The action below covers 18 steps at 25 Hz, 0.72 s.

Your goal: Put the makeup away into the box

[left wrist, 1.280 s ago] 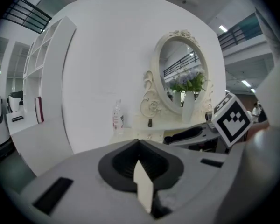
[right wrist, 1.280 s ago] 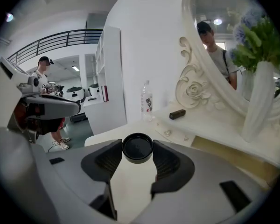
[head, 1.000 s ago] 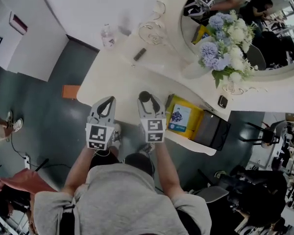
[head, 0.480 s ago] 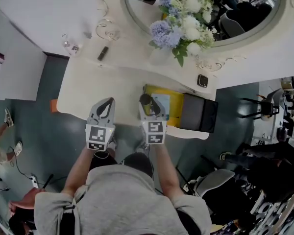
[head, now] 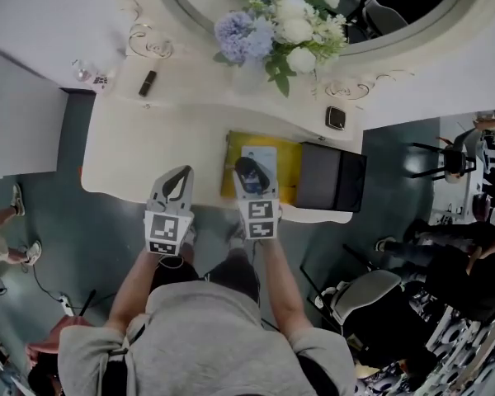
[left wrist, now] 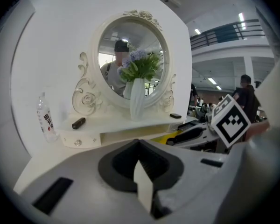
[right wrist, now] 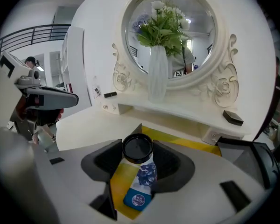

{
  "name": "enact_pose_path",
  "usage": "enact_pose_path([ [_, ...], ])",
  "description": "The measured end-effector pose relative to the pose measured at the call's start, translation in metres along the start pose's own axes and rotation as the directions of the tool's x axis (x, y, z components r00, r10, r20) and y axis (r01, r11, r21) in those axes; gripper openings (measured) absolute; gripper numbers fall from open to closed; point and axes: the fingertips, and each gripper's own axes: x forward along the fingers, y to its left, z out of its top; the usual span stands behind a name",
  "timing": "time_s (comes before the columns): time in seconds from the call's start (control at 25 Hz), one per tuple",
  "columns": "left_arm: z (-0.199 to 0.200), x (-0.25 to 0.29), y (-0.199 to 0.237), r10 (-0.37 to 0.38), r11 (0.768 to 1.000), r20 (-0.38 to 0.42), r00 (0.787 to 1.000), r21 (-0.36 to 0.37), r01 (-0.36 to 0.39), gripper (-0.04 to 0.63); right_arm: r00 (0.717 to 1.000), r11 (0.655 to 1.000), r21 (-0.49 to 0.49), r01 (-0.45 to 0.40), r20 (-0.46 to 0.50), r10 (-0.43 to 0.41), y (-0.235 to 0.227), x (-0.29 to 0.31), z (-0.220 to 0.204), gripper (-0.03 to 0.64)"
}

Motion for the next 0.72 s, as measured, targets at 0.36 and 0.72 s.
enact_pose_path([
  [0.36, -0.029, 0.008, 0.007, 0.030, 0.999, -0.059, 0.998, -0.032, -0.032, 0.000, 0.992, 0.998, -0.010, -0.069, -0.109, 0.068, 0.007, 0.033, -0.028, 0.219],
  [0.72, -0.040, 0.008, 0.016, 0.045, 0.998, -0.082, 0.996, -0.050, -0.049, 0.001, 0.979, 0.997, -0.006, -0.075, -0.191, 0.072, 0.008, 0.050, -0.042, 0.219],
])
